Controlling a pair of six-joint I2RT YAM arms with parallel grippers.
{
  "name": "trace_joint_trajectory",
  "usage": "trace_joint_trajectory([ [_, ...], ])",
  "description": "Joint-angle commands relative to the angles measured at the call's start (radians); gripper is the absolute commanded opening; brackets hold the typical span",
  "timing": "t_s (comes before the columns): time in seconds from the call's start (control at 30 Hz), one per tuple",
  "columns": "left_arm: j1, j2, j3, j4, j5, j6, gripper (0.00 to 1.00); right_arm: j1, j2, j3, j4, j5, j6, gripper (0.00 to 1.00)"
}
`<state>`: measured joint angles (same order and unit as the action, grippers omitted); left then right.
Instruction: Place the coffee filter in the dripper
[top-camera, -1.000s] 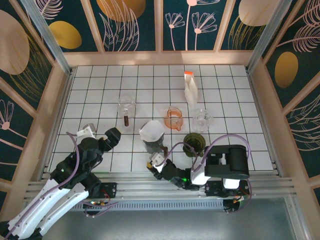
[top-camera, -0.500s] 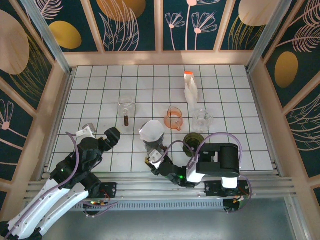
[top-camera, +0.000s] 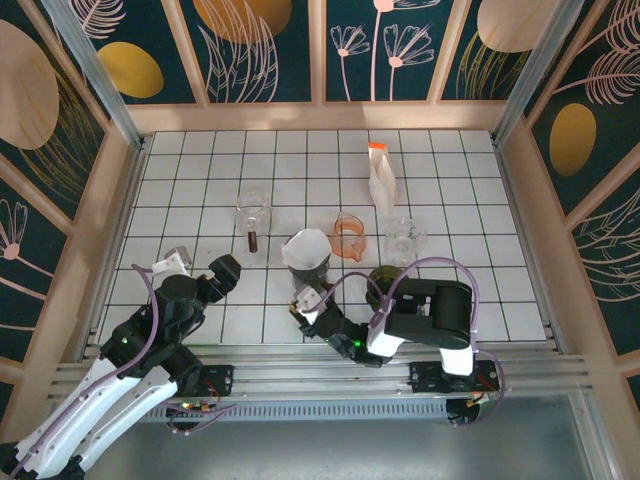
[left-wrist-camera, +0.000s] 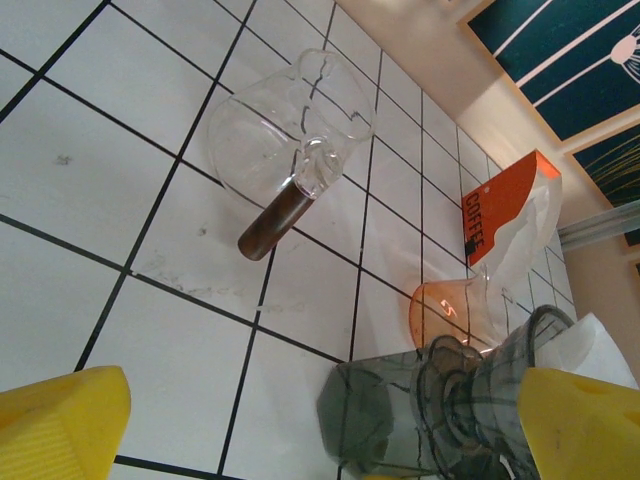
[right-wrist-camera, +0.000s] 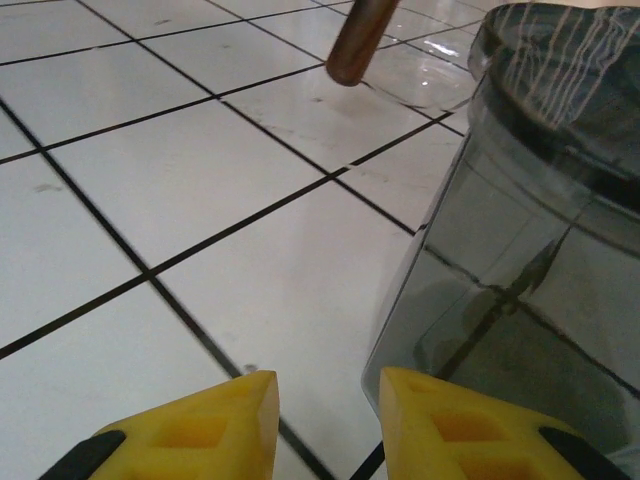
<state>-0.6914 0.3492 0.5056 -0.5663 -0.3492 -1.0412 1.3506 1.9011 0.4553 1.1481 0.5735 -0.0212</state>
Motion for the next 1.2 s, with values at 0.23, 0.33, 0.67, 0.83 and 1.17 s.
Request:
trace_joint_trajectory([
  [0.23, 0.008, -0.012, 0.033, -0.029, -0.03, 0.012, 0.99, -0.12, 0.046, 0.064, -0.005, -0.081, -0.036, 0.32],
  [0.33, 0.007, -0.012, 0.032, -0.029, -0.033, 0.014, 0.99, -0.149, 0.064, 0.094, -0.02, -0.109, -0.04, 0.32],
  [0.67, 0.007, -0.006, 0.027, -0.021, -0.04, 0.021, 0.99, -0.224, 0.097, 0.185, -0.06, -0.187, -0.046, 0.32],
  [0.83, 0.007, 0.001, 0.029, -0.017, -0.036, 0.023, 0.99, -0.224, 0.078, 0.192, -0.06, -0.236, -0.061, 0.34],
  [1.17, 0.007, 0.006, 0.024, -0.009, -0.028, 0.021, 0.99, -0.106, 0.029, 0.156, -0.068, -0.211, -0.051, 0.51],
])
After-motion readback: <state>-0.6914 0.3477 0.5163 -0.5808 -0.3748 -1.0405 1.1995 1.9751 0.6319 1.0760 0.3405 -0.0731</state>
